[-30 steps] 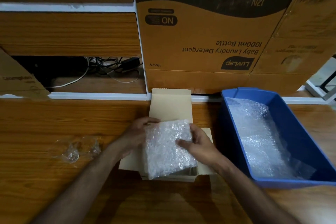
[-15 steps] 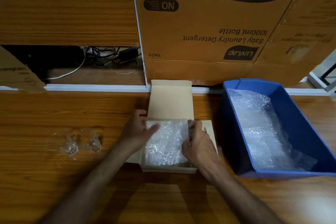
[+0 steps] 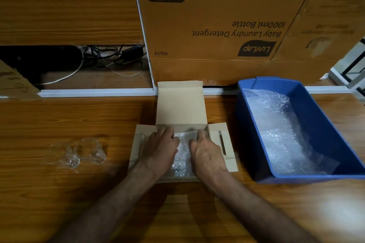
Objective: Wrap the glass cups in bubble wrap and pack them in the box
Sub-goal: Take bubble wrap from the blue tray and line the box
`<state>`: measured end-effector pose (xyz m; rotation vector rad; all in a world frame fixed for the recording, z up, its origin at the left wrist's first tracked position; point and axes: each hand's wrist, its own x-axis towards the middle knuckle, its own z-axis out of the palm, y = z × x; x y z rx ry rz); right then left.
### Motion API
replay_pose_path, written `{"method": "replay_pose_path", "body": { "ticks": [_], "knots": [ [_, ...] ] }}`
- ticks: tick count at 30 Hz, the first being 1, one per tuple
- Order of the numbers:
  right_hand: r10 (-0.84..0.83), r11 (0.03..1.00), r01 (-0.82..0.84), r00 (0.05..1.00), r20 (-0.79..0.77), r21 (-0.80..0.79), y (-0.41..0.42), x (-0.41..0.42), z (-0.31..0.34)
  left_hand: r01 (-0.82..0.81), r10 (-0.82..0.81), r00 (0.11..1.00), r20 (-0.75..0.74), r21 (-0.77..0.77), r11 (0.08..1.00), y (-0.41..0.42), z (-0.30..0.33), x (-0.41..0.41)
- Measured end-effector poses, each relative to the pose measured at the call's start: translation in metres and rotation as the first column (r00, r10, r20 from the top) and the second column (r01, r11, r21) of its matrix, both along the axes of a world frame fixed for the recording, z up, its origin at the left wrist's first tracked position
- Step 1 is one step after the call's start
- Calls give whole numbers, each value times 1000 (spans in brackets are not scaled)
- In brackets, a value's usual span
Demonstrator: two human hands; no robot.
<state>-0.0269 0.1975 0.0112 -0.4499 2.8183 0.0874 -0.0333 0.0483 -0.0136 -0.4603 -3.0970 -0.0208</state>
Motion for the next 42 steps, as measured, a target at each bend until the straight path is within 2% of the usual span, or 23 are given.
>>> {"method": "replay_pose_path", "body": {
  "ticks": [3,7,12,16,19,23,30,32,35,38,40,42],
  "knots": [
    [108,994,-109,993,41,24,-7,-5,-9,-15,27,978,209,-59,998,1,6,-2],
    [98,972,-134,978,183,193,-13,-19,-24,38,64,890,451,-213,976,4,-5,-8],
    [101,942,-179,958,269,283,-12,-24,-34,75,49,851,523,-214,974,8,-15,-13],
    [143,951,-211,949,281,227,-6,-22,-23,40,57,821,568,-157,987,8,-8,-13],
    [232,927,-291,940,251,236,-3,-21,-20,30,61,858,510,-169,985,12,-2,-11],
    [232,949,-272,944,235,158,-2,-22,-30,24,62,873,483,-170,985,13,-3,-12],
    [264,946,-291,948,179,145,4,-19,-10,50,19,883,470,-134,990,8,-2,-13],
    [228,967,-240,965,129,82,7,-16,-10,37,2,914,405,-88,995,5,1,-11],
    [136,981,-137,991,-17,-139,18,-10,-3,-12,3,967,254,33,999,0,7,-5],
    [114,973,-145,979,-168,-181,35,0,6,-48,31,990,135,128,991,1,16,0],
    [43,979,-92,965,-257,-183,47,5,8,-54,44,997,62,174,983,7,22,1],
    [-10,981,-40,967,-255,-190,58,6,3,-34,36,999,-5,190,981,14,26,-1]
  ]
}}
